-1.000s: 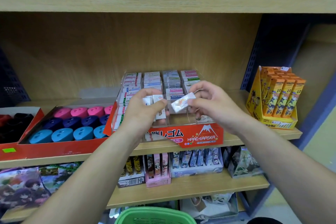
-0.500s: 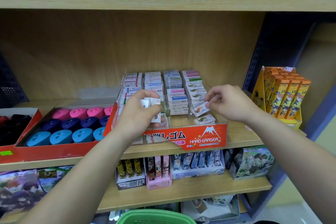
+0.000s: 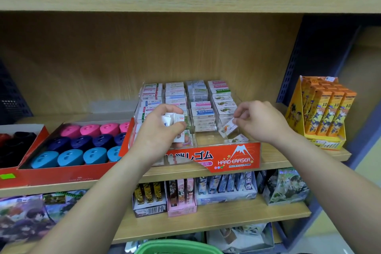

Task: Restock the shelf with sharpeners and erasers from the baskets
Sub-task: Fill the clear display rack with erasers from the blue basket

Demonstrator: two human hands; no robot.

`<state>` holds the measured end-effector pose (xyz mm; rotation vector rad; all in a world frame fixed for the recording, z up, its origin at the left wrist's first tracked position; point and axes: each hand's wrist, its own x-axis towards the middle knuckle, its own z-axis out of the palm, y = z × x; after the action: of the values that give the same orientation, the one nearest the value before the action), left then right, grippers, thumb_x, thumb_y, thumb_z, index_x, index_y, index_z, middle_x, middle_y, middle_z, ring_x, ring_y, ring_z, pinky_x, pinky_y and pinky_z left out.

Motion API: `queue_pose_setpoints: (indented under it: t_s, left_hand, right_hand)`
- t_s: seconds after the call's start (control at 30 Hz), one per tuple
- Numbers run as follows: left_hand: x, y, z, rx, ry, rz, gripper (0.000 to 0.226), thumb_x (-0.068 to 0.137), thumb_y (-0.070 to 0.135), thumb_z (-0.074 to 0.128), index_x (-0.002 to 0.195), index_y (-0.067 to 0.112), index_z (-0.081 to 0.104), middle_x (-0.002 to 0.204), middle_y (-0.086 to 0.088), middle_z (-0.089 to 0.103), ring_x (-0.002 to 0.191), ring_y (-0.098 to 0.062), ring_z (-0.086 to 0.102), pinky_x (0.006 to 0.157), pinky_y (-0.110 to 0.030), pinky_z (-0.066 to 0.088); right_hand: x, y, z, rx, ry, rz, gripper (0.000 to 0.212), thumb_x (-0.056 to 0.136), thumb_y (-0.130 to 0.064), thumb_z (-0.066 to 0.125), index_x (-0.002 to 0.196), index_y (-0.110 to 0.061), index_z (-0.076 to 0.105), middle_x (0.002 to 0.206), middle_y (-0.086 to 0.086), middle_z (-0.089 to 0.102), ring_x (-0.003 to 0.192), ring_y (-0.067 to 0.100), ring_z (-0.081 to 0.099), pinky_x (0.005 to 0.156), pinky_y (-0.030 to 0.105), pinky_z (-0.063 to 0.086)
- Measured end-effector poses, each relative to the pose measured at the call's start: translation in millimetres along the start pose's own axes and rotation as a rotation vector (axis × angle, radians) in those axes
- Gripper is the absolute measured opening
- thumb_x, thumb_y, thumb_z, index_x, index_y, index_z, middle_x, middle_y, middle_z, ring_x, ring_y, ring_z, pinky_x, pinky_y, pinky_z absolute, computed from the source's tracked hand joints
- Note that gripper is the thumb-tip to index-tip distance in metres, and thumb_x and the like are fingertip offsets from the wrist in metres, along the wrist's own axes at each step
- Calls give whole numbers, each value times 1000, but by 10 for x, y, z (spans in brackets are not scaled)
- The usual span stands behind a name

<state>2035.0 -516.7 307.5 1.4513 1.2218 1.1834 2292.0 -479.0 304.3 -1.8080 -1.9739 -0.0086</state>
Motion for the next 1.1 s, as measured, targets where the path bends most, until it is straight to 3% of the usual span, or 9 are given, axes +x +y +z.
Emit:
queue_pose_setpoints:
  t_s: [0.1,0.23,0.4,0.47,0.57,0.7,0.8,0.97,1.1]
  left_hand:
    - [8,-9,1,17,22,-7,25,96,13,68,117,24,61,127,4,58,82,-23,75,58,-25,60]
    - [-2,-23,-5,46,40,14,39,92,19,75,127,25,58,134,7,48,79,-16,72,57,-17,56]
    - [-21,3,-18,-53,31,-29,42,86,17,80,121,22,58,107,-6,71,68,-13,73,57,-21,57]
    - [-19,20,-18,-84,23,-42,41,84,15,82,118,21,59,103,-8,73,66,-13,74,59,-24,59]
    - [-45,32,3,-81,-21,-21,40,80,13,85,113,18,63,105,-12,74,75,-17,76,66,-36,64]
    - [-131,57,86,-95,-58,11,39,78,8,85,109,15,62,94,-13,72,67,-15,73,59,-34,62]
    - [-168,63,98,-118,-63,13,39,78,8,84,110,12,62,94,-15,73,69,-19,74,61,-35,63]
    - [-172,40,42,-208,-28,-21,41,83,11,80,120,16,64,114,-15,71,82,-26,77,67,-32,63]
    - [-141,32,34,-174,24,-17,39,86,11,79,122,16,64,118,-8,69,85,-18,77,63,-26,60]
  right_hand:
    - [5,-34,1,-111,8,-22,11,93,-39,68,87,-29,67,76,-13,64,70,7,62,58,28,53]
    - [-15,-65,46,-262,93,-55,14,91,-36,68,80,-30,63,76,-11,61,69,12,59,56,30,53]
    - [-59,-105,43,-169,182,-33,11,89,-30,71,80,-29,65,83,-11,58,75,13,58,60,31,53]
    - [-95,-165,-6,-41,195,-46,10,90,-31,72,81,-29,67,84,-14,61,77,8,59,61,28,49]
    - [-187,-390,-95,390,132,-106,6,94,-27,68,94,-29,73,86,-19,68,73,-4,61,64,17,46]
    - [-309,-714,-152,910,-159,-142,19,98,-16,64,114,-14,73,93,2,73,70,3,64,63,15,49]
    - [-320,-765,-134,966,-233,-142,19,96,-7,65,113,-11,73,87,7,71,70,7,65,67,17,52]
    - [-327,-660,-129,1082,-219,-87,17,96,-4,64,107,-10,75,84,9,73,71,17,67,71,31,59]
    - [-357,-621,-161,1116,-239,-46,13,92,1,67,102,-5,72,87,13,75,74,25,72,72,32,63]
